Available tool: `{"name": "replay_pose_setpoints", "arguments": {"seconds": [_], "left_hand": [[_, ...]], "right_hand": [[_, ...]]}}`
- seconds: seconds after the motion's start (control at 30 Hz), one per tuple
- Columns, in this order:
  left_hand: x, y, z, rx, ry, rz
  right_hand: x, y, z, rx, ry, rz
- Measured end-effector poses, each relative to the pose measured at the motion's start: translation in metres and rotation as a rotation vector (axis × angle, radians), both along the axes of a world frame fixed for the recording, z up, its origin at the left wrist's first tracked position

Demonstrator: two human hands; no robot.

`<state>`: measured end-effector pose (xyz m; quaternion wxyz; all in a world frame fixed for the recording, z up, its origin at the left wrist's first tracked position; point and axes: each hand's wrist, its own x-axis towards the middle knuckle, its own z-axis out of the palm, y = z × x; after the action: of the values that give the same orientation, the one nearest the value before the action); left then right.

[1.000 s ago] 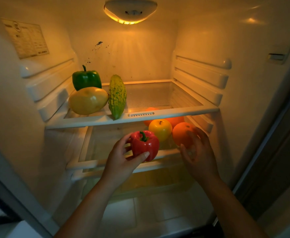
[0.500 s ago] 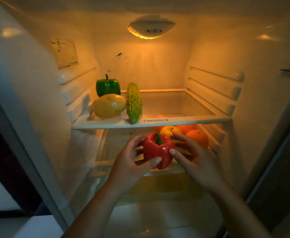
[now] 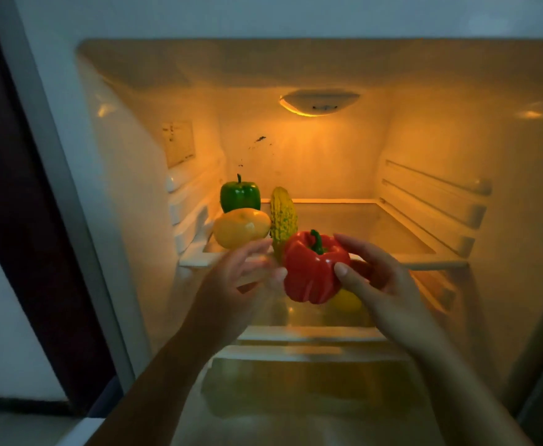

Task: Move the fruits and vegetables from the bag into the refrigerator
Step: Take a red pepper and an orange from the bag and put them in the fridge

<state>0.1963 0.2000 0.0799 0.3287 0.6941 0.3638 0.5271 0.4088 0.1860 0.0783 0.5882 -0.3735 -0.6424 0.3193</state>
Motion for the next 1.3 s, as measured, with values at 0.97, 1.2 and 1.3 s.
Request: {"name": "replay_pose_setpoints", "arguments": {"seconds": [0.97,1.2,1.3], "left_hand": [[-0.019,0.115,0.033,0.248,0.672,0.435],[-0.019,0.122,0.033,0.252,0.678,0.429],[-0.02,0.117,0.033,0.269,0.67,0.422]], "right_hand": [[0.026,0.064,0.035,0.07,-0.197,-0.369],[0.032,0.07,0.032,0.054,-0.22,-0.392],[0.031,0.07,0.031,0.053,-0.224,-0.398]]}}
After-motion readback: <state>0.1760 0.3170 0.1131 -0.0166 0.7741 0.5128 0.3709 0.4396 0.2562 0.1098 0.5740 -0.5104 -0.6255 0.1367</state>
